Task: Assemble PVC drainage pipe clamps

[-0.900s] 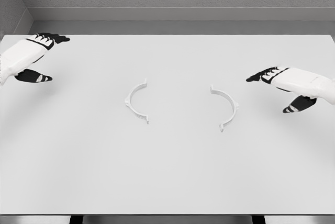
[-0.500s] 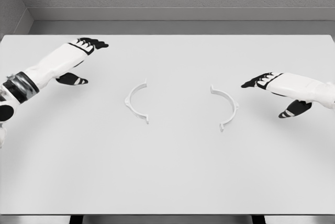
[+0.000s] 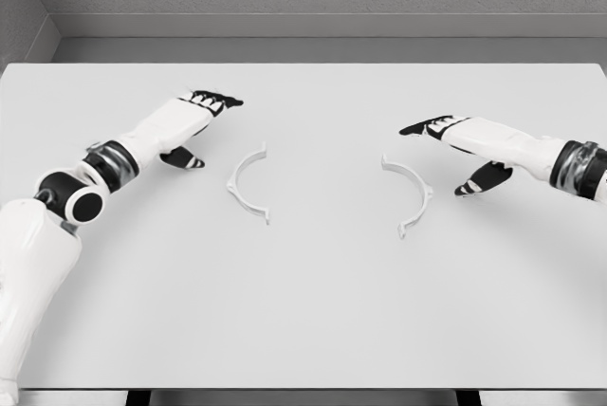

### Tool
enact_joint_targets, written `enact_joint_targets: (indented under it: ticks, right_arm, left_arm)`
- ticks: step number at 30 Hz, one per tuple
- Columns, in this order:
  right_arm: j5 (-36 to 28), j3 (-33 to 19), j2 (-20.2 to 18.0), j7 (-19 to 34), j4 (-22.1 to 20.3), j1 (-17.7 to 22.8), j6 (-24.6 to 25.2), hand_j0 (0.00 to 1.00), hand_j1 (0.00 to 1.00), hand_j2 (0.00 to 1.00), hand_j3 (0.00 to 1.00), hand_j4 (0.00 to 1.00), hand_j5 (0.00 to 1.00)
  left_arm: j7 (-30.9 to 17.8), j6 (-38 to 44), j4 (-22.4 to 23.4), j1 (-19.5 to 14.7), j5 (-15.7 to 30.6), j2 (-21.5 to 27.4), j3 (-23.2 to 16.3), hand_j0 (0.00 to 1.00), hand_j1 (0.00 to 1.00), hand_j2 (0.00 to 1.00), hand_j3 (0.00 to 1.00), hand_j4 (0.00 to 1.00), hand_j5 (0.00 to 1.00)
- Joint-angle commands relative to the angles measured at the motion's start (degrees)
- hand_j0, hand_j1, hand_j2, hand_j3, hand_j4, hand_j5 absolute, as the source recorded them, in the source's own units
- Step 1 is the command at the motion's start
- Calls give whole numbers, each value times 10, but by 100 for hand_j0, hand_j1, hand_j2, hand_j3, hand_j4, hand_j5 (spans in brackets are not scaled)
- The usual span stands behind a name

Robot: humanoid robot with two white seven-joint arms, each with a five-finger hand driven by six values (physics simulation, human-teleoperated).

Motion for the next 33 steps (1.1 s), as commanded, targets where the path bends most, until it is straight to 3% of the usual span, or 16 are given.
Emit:
enact_joint_targets:
  ticks: [1, 4, 6, 14, 33]
  right_arm:
    - [9, 0, 18, 0, 11, 0, 2, 100, 100, 100, 100, 100, 100]
    - [10, 2, 29, 0, 25, -17, 2, 100, 100, 100, 100, 100, 100]
    - [23, 4, 49, 0, 63, -32, 0, 100, 100, 100, 100, 100, 100]
    - [24, 5, 50, 0, 72, -31, 0, 100, 100, 100, 100, 100, 100]
    - [24, 8, 67, 0, 92, -27, 1, 100, 100, 100, 100, 100, 100]
  left_arm:
    - [-6, 3, -4, 0, 3, -3, -17, 100, 100, 100, 100, 100, 100]
    - [-6, 3, -5, 2, 4, -2, -19, 100, 100, 100, 100, 100, 100]
    - [-6, 3, -26, 7, 4, -2, -19, 100, 100, 100, 100, 100, 100]
    - [-29, 4, -90, 36, 12, 8, 11, 100, 100, 100, 100, 100, 100]
    - [-30, 4, -91, 46, 7, 5, 1, 100, 100, 100, 100, 100, 100]
